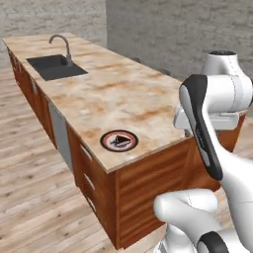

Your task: Take the baked cake out of the oven and place it on the plate for cooling. Then close the oven door.

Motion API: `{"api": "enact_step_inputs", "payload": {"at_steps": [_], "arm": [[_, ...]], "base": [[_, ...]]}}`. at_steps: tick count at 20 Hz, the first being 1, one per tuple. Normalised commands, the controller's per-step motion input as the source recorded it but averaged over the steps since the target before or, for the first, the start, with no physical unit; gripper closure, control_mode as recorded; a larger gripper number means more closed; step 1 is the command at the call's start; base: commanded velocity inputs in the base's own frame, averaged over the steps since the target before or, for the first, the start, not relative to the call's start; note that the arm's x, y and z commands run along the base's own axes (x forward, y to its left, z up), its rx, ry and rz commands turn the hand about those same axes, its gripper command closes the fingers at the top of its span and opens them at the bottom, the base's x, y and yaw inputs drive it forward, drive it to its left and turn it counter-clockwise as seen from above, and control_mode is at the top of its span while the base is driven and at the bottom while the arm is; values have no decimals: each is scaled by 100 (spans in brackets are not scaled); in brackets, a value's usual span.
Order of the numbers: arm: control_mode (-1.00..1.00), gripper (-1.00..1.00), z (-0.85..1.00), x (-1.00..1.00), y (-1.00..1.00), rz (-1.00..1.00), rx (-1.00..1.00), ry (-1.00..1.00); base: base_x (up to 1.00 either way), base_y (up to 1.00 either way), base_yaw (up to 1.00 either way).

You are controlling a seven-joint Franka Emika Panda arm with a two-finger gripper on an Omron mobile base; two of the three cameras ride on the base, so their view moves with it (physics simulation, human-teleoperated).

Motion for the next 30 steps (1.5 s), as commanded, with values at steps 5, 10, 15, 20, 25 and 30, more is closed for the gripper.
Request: {"api": "enact_step_inputs", "payload": {"at_steps": [5,10,15,20,25,30], "arm": [[100,-100,0,0,0,0,0,0],[100,-100,0,0,0,0,0,0],[100,-100,0,0,0,0,0,0],[100,-100,0,0,0,0,0,0],[100,-100,0,0,0,0,0,0],[100,-100,0,0,0,0,0,0]], "base": [[-33,-4,-80],[-32,-6,-85],[-30,0,-87],[-28,0,-89],[-17,0,-89],[-3,0,-85]]}}
